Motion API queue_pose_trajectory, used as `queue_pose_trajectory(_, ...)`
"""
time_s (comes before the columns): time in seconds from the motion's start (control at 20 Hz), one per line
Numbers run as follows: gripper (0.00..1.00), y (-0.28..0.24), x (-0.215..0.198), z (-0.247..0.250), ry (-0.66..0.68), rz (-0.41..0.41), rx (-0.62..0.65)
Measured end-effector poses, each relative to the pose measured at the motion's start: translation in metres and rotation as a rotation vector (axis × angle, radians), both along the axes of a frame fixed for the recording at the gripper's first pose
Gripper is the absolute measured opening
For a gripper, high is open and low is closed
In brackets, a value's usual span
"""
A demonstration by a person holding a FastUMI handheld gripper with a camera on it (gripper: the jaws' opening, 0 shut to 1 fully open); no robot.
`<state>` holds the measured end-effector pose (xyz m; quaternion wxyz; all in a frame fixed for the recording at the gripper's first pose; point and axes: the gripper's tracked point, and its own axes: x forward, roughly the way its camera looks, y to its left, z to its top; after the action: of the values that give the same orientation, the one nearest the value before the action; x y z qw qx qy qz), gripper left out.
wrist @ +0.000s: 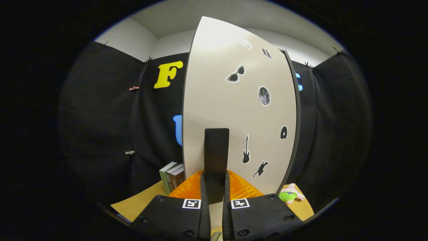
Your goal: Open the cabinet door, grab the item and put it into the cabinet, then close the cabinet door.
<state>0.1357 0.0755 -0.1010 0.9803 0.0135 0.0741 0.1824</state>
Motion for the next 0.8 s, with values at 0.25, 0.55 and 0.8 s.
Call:
queue_pose_trajectory(0.25, 0.18, -0.017, -0.009, 0.002, -0.002, 0.077, 0.014)
queue_pose_trajectory(0.55, 0.17, -0.048, -0.017, 0.006, -0.009, 0.078, 0.020)
queue_pose_trajectory(0.8, 0.17, -0.073, -0.015, 0.006, -0.018, 0.010, 0.005)
